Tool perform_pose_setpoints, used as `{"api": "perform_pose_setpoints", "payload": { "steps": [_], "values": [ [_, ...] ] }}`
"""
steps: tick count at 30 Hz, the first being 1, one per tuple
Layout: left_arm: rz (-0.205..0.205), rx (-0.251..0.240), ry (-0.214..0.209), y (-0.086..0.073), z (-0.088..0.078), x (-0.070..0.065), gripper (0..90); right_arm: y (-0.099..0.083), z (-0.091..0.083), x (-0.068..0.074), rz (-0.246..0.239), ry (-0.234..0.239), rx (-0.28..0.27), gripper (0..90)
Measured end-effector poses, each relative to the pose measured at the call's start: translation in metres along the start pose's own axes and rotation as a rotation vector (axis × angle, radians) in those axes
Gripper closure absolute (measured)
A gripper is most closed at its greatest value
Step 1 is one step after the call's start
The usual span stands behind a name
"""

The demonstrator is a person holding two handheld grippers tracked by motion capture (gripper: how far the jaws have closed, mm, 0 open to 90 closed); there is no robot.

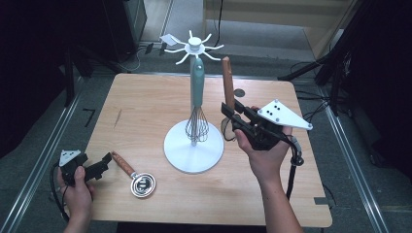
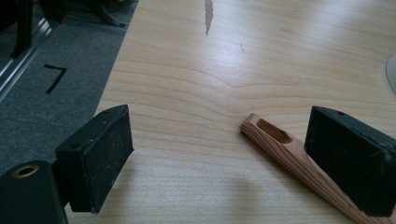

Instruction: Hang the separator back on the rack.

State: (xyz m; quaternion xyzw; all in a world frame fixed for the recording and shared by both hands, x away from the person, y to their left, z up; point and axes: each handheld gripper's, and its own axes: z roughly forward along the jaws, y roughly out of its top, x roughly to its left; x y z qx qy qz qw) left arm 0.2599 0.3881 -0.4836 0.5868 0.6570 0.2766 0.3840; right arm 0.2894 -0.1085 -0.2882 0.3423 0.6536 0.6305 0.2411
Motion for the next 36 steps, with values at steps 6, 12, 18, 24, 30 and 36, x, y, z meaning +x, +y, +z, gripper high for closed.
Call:
{"api": "perform_pose_setpoints", "payload": {
  "steps": [6,12,18,24,30,36],
  "values": [
    [0.001,0.0,0.0,0.0,0.0,0.0,8.0,0.006,-0.005,0.0,0.004,-0.003,-0.019,71.3],
    [0.001,0.0,0.001,0.0,0.0,0.0,8.0,0.01,-0.006,0.003,-0.009,-0.002,-0.026,71.3],
    [0.001,0.0,0.0,0.0,0.0,0.0,8.0,0.011,-0.004,0.005,-0.013,0.005,-0.025,71.3],
    [0.0,0.001,0.0,0.0,0.0,0.0,8.0,0.013,-0.001,0.008,-0.016,0.011,-0.026,71.3],
    [0.0,0.0,-0.001,0.0,0.0,0.0,8.0,0.013,0.003,0.009,-0.024,0.007,-0.021,71.3],
    [-0.001,0.001,-0.001,0.0,0.0,0.0,8.0,0.014,0.005,0.01,-0.023,0.012,-0.014,71.3]
  ]
}}
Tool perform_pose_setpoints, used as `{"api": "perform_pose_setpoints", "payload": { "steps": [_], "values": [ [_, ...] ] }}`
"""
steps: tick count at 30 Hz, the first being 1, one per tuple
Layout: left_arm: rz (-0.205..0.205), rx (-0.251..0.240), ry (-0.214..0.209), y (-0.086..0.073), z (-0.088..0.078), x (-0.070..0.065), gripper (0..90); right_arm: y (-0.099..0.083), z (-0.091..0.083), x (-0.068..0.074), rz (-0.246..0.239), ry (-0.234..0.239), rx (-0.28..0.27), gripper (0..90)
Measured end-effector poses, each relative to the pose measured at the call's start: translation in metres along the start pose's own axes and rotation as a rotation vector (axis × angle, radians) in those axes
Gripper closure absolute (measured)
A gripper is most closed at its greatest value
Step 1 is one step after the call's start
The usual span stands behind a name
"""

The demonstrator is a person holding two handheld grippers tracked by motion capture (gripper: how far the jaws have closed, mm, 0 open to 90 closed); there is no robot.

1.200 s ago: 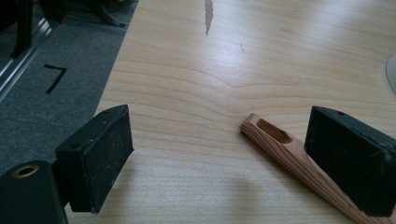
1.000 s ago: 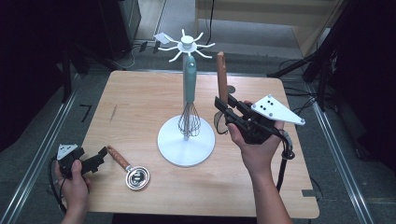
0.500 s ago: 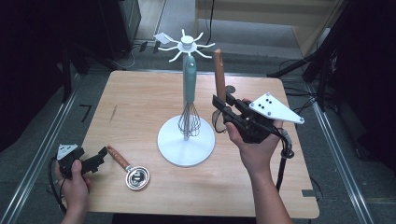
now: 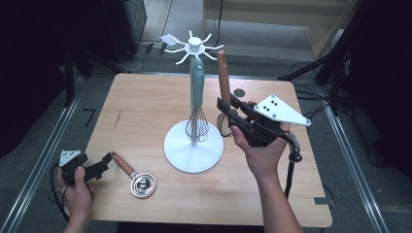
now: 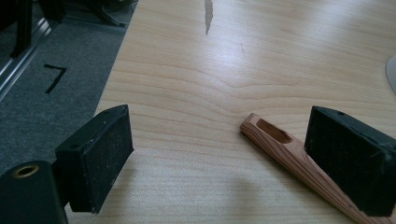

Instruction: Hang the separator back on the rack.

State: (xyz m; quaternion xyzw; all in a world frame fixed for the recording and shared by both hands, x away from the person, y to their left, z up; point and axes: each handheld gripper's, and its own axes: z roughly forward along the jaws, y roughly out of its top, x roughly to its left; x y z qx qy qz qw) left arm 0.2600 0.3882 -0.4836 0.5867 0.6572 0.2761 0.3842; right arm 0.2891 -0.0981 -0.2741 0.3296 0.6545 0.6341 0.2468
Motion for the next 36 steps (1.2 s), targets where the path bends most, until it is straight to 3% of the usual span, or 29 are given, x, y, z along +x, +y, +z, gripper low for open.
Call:
{"api": "perform_pose_setpoints", "payload": {
  "steps": [36],
  "values": [
    [0.0,0.001,-0.002,0.0,0.0,0.0,8.0,-0.009,0.016,0.003,0.001,0.004,-0.001,71.3]
  ]
}}
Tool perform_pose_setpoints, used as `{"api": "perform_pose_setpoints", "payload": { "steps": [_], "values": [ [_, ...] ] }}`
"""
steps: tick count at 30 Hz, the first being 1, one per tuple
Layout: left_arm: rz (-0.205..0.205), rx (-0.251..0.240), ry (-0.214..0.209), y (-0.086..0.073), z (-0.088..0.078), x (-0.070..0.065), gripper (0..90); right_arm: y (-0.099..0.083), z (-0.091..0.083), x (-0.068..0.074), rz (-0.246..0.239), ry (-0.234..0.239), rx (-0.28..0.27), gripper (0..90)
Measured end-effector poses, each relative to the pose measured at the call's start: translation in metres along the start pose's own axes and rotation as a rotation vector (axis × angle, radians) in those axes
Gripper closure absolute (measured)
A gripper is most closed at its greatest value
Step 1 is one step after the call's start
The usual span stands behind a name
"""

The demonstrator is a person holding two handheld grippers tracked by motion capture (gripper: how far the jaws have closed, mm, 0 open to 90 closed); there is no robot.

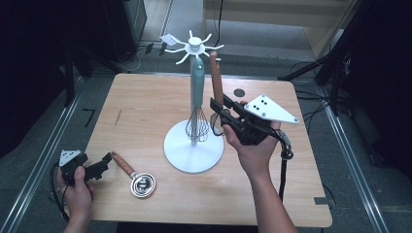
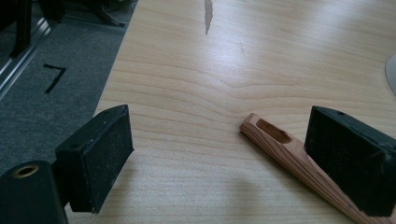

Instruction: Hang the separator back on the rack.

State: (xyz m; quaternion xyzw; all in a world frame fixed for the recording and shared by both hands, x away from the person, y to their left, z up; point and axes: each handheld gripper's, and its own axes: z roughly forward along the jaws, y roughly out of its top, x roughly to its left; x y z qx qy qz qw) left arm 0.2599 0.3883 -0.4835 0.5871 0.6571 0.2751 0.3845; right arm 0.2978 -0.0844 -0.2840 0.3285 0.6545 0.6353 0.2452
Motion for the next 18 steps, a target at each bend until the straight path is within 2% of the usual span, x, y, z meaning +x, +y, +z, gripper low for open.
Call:
{"api": "perform_pose_setpoints", "payload": {
  "steps": [3,8,10,18],
  "values": [
    [0.0,0.0,0.0,0.0,0.0,0.0,8.0,-0.0013,0.0006,-0.0002,-0.009,-0.008,0.007,71.3],
    [0.0,-0.001,0.001,0.0,0.0,-0.0001,8.0,-0.0019,0.0026,-0.0033,-0.001,0.021,0.009,70.8],
    [0.001,-0.001,0.001,-0.0001,0.0001,-0.0001,8.0,-0.0019,0.0031,-0.0034,-0.001,0.016,0.013,70.4],
    [0.0,0.0,0.001,0.0,0.0,0.0,8.0,-0.0006,0.0019,-0.0057,0.013,0.028,0.01,64.2]
  ]
}}
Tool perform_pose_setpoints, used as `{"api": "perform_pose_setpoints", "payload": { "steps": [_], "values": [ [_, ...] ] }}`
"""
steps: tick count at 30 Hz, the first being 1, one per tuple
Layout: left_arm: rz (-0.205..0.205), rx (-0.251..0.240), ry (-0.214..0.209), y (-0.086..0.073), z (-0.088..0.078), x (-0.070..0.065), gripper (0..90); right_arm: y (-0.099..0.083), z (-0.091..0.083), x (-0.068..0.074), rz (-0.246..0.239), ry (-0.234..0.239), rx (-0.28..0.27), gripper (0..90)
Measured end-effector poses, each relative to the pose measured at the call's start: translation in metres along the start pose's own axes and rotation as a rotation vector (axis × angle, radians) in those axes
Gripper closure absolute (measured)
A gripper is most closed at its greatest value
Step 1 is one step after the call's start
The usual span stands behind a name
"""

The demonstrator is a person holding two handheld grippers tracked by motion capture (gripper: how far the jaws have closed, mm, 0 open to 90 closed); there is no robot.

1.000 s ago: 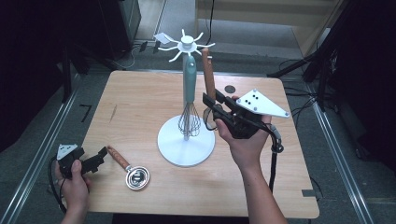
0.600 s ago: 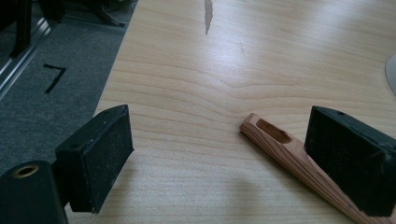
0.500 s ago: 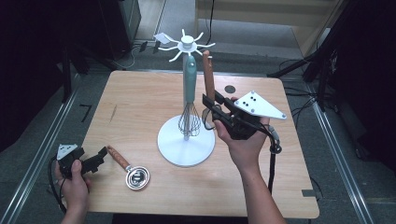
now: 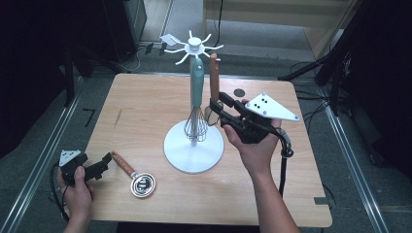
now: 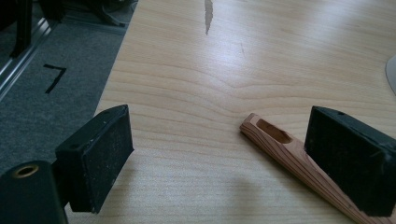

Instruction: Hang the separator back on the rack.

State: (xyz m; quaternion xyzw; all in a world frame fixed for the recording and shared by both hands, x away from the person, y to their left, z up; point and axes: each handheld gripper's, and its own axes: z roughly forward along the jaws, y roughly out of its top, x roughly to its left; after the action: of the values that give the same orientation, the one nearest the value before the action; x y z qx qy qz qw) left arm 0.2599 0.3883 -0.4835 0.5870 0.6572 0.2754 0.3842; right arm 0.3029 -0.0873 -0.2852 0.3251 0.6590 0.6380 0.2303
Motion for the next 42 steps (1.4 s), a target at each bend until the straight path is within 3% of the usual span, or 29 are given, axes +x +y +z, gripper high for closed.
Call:
{"api": "perform_pose_setpoints", "payload": {
  "steps": [4,10,19,23,26,35,42],
  "values": [
    [0.0,0.0,0.0,0.0,0.0,0.0,8.0,0.003,-0.002,-0.002,0.005,-0.01,-0.011,69.5],
    [0.0,0.0,0.0,0.0,0.0,0.0,8.0,0.013,-0.002,-0.007,-0.005,-0.063,-0.016,90.0],
    [0.001,-0.001,0.0,0.0,0.0,0.0,8.0,0.03,0.01,-0.015,-0.015,-0.079,-0.041,90.0],
    [0.002,-0.001,-0.001,0.0,0.0,0.0,8.0,0.043,0.02,-0.017,-0.058,-0.059,-0.066,90.0],
    [0.001,-0.001,-0.001,0.0,0.0,0.0,8.0,0.05,0.023,-0.015,-0.062,-0.038,-0.081,90.0],
    [0.001,-0.001,-0.001,0.0,0.0,0.0,8.0,0.044,0.021,-0.004,-0.065,0.001,-0.078,90.0],
    [0.002,-0.001,-0.001,0.0,0.0,0.0,8.0,0.05,0.017,0.002,-0.077,0.013,-0.093,90.0]
  ]
}}
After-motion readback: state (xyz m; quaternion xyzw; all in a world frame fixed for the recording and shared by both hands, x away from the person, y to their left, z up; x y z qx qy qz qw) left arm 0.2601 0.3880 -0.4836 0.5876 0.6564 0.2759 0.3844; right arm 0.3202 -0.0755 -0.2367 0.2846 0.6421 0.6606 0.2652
